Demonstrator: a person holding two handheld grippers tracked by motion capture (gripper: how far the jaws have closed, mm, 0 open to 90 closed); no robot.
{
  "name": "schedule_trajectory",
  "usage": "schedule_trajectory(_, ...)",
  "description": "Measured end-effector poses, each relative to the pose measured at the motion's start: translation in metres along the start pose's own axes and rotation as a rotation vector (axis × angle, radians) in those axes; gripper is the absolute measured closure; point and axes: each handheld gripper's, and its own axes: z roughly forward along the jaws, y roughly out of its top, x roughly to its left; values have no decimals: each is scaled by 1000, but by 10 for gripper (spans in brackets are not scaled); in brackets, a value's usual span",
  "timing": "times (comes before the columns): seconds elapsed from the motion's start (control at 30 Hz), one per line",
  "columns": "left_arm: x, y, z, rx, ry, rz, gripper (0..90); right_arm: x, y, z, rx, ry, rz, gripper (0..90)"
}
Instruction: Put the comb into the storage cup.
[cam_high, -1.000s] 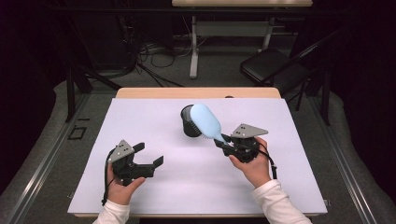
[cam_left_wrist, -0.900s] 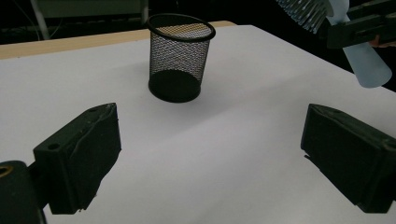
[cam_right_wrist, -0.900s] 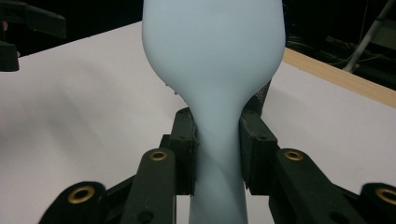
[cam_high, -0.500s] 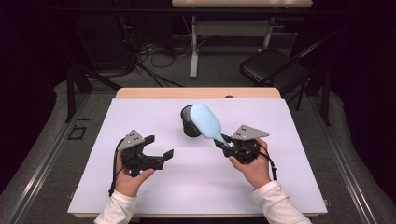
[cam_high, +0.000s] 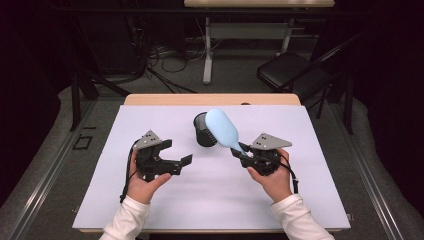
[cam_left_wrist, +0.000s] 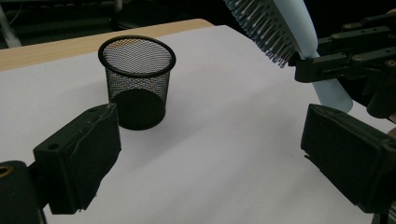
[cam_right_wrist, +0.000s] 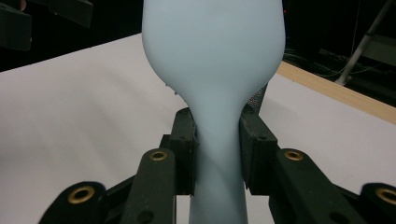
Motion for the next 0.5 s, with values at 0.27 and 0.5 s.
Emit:
schedule_trajectory(0.27, -3, 10, 4, 4, -25, -15, 53, -1, 0, -1, -5, -4, 5, 698)
schedule_trajectory(0.5, -3, 19, 8, 9, -44, -33, 53, 1, 0, -1, -7, -7, 0, 698)
